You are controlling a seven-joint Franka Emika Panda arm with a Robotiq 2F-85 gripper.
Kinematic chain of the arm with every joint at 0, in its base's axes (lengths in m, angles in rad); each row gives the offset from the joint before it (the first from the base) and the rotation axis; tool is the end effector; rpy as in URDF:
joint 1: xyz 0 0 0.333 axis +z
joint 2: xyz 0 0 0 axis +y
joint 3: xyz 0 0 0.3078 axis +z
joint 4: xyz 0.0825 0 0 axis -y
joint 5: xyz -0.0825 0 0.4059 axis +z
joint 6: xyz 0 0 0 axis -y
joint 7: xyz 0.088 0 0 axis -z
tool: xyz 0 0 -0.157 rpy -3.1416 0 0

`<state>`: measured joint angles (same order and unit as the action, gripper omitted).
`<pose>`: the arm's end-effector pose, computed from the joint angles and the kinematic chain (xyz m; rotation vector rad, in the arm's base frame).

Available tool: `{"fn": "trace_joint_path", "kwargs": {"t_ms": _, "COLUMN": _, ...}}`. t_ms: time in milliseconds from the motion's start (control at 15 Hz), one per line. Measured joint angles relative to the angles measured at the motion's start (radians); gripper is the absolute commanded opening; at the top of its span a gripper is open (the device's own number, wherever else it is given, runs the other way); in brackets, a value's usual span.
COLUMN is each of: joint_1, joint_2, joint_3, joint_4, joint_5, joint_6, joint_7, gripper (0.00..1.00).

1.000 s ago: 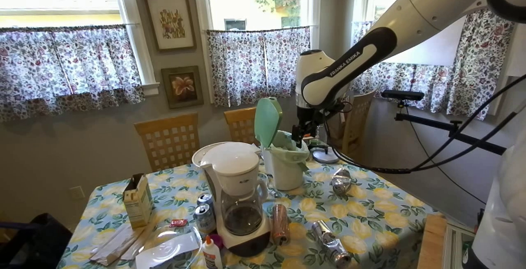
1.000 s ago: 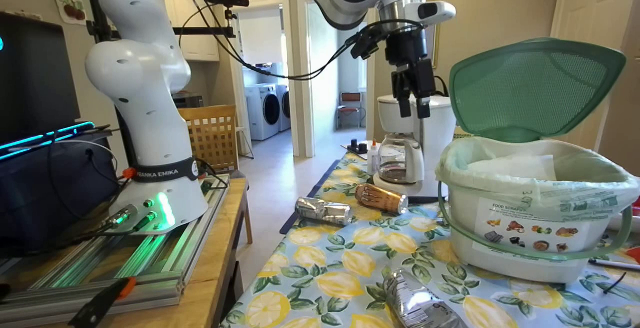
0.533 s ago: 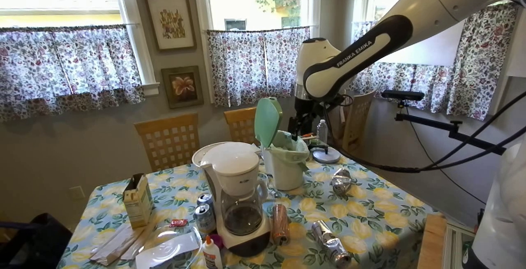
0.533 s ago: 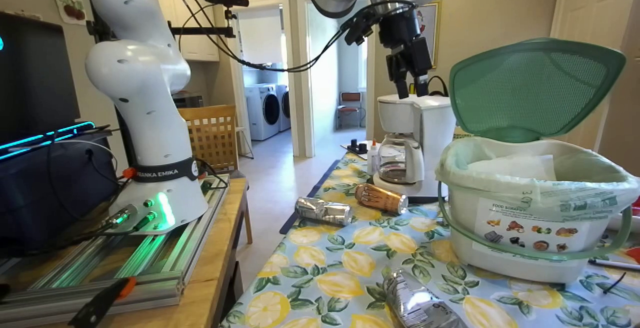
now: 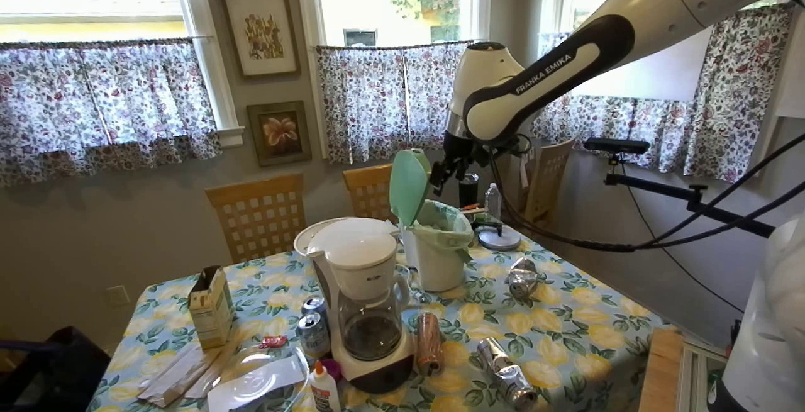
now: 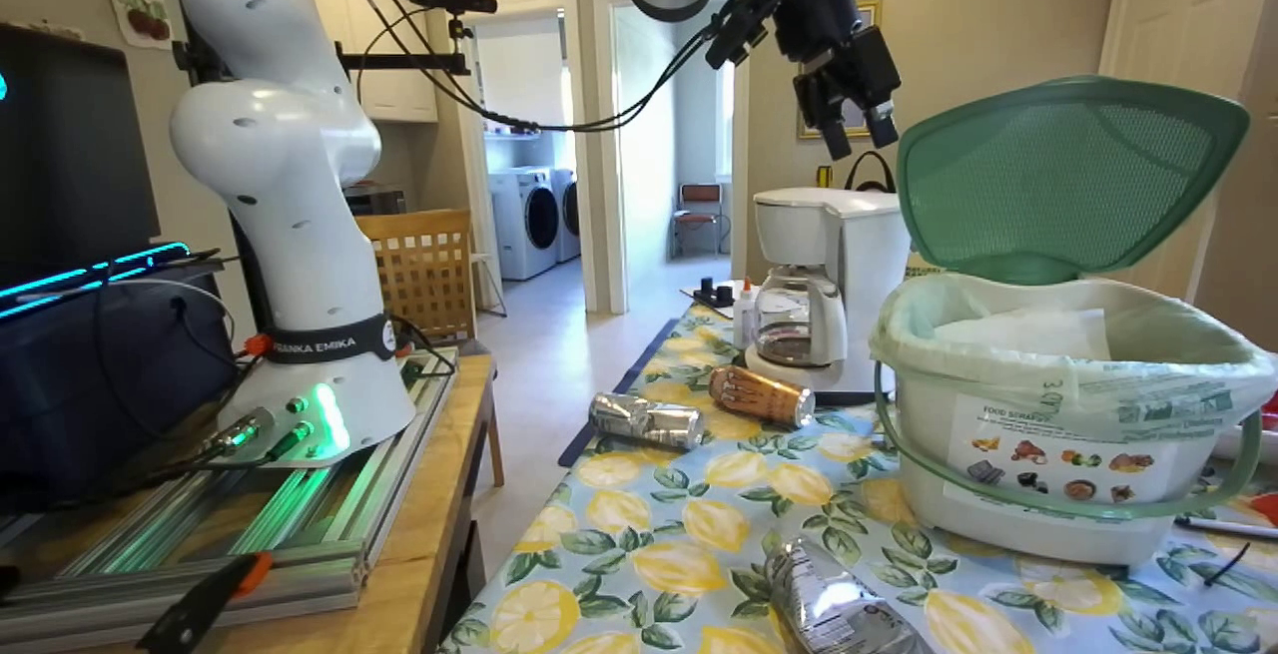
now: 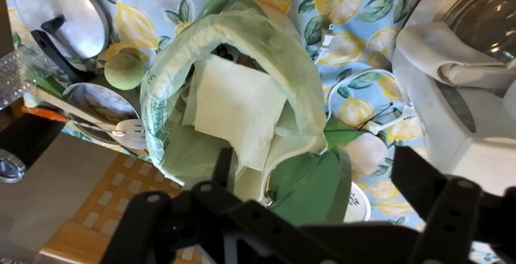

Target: Pick the paper towel and one can and put them in the bin, then close the bin

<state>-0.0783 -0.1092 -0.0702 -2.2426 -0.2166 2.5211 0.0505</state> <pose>0.5699 -0.0897 0.3894 2.9190 -0.0705 0.5603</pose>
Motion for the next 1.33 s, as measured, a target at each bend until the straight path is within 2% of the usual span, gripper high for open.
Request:
{"fn": "trace_joint_path", "kwargs": {"t_ms": 600, "joint_1": -0.026, "joint_2": 0.018, "joint_3": -0.003, "joint_4": 0.055, "joint_5": -0.037, "joint_6": 0.078, "joint_7": 0.004, "gripper": 1.00}}
{"fn": "trace_joint_path", "kwargs": {"t_ms": 1333, "joint_1": -0.024, "joint_2": 0.120, "joint_3": -0.007, "joint_4": 0.123, "joint_5": -0.038, "joint_6": 0.148, "joint_7": 0.004, "gripper": 1.00}}
